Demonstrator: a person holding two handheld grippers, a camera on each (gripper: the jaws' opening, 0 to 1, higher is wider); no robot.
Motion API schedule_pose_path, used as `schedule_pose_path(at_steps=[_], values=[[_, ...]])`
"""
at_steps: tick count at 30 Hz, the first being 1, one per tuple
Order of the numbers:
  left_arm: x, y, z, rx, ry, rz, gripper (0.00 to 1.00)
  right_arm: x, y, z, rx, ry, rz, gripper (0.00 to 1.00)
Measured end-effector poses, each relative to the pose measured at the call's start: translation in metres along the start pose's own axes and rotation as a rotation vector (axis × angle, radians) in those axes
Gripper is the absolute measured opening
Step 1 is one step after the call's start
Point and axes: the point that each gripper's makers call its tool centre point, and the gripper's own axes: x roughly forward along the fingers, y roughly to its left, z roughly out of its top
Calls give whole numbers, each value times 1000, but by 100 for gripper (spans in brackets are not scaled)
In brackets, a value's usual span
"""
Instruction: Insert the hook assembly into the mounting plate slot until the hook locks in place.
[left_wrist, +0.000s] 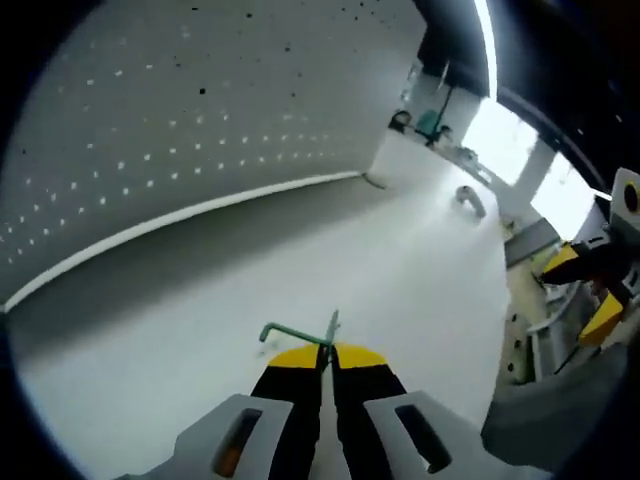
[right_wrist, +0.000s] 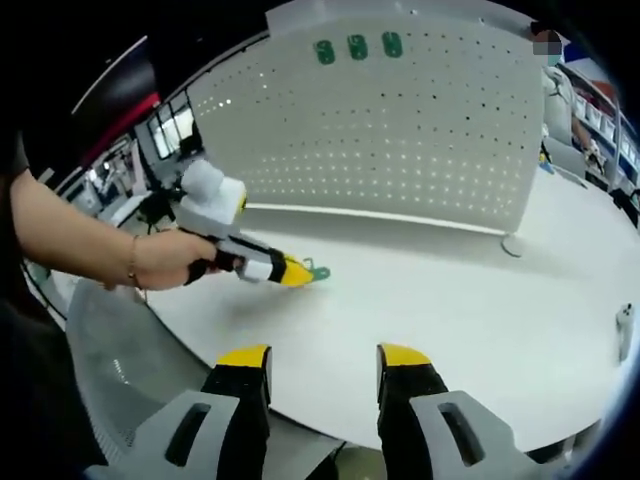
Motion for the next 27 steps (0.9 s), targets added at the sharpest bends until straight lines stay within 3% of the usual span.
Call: schedule_pose_path(at_steps=[13,27], values=[[-38,-1,22,2,-46,11,3,0,9,7,-13,-8,17,42],[-79,-14,15,52,-31,-22,3,-4,31,16,-54,-29,50,42]])
